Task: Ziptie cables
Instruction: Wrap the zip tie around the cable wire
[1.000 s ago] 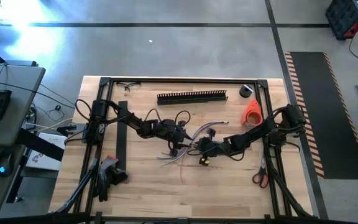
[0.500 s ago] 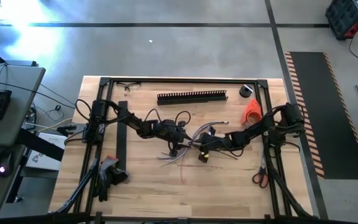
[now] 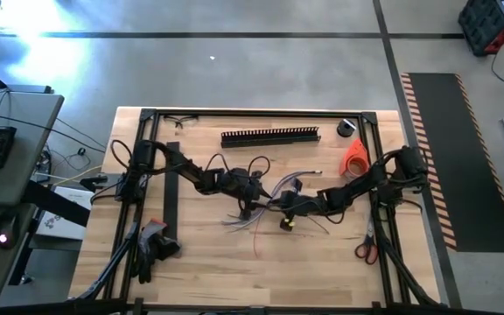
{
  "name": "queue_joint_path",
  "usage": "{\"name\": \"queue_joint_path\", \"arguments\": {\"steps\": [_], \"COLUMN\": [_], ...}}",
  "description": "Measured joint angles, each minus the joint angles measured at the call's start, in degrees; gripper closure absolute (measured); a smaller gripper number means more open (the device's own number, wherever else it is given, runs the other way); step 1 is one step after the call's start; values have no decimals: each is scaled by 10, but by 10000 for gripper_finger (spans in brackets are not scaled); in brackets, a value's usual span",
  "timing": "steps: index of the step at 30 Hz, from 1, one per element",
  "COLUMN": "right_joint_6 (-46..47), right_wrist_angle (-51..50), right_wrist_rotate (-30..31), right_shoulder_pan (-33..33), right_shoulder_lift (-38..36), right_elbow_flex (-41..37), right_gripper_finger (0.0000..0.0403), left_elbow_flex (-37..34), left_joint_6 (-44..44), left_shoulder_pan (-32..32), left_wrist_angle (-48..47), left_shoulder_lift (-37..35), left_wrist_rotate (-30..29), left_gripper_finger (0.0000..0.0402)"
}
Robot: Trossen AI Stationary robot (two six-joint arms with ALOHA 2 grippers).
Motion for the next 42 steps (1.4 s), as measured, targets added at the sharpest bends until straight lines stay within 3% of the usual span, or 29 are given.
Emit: {"name": "queue_joint_path", "arguments": {"steps": [4,18,33,42], "right_joint_6": [-15,-25,-9,59], "right_wrist_angle": [-9,-30,-55,-140], "right_wrist_rotate": [16,32,25,81], "right_shoulder_pan": [10,19,25,75], "right_shoulder_lift": [0,0,-1,-2], "right_elbow_flex": [0,1,2,3], "right_gripper_finger": [402,403,403,402], "left_elbow_flex": [15,15,15,15], "left_joint_6": [-9,-24,-33,-34], "left_shoulder_pan": [0,9,8,11], "left_wrist_angle": [-3,-5,-6,-8], "left_shoulder_lift": [14,10,10,10], "left_wrist_rotate": [25,29,35,37], "left_gripper_finger": [279,391,401,401]}}
